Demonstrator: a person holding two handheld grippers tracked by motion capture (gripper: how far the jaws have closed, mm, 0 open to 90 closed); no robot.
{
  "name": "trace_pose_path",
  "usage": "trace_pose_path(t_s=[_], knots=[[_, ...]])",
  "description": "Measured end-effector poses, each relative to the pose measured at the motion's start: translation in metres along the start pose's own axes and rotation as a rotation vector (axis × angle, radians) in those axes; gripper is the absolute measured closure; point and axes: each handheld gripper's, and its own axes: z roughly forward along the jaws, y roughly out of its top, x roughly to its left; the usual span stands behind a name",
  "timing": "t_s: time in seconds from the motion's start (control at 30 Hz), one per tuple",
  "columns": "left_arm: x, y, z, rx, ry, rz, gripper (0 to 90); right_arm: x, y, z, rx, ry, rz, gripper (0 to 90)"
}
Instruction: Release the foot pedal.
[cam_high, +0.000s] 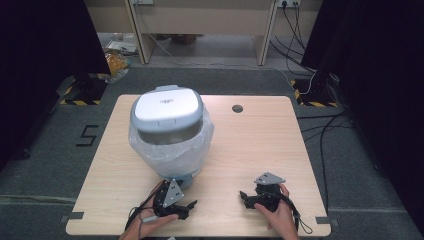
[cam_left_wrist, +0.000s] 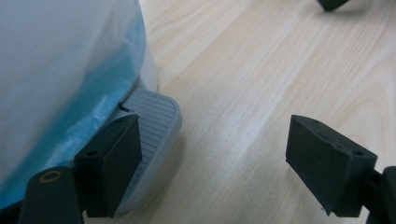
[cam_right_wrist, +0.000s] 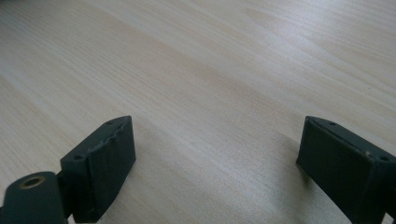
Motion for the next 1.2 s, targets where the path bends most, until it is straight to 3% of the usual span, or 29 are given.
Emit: trace_pose_path(t_s=[0.13, 0.23, 0.67, 0.83, 0.9, 1.2], knots=[[-0.001, 0.0, 0.0, 0.003, 0.009, 0.008, 18.1, 0.0, 0.0, 0.0, 0.0, -0.001, 0.0, 11.2], [-0.001, 0.002, -0.002, 0.005, -0.003, -0.008, 18.1, 0.0, 0.0, 0.0, -0.001, -0.001, -0.001, 11.2], [0.004, 0.01, -0.024, -0.009, -0.006, -0.029, 17.8, 0.0, 0.0, 0.0, 0.0, -0.001, 0.0, 11.1], [0.006, 0.006, -0.03, 0.001, 0.001, -0.033, 17.5, 0.0, 0.0, 0.0, -0.001, -0.001, -0.001, 11.1], [0.008, 0.002, -0.035, -0.004, -0.001, -0.053, 17.3, 0.0, 0.0, 0.0, -0.001, -0.001, -0.001, 11.2], [0.022, -0.013, -0.053, 0.004, 0.051, -0.092, 17.0, 0.0, 0.0, 0.0, -0.001, -0.001, -0.001, 11.1]])
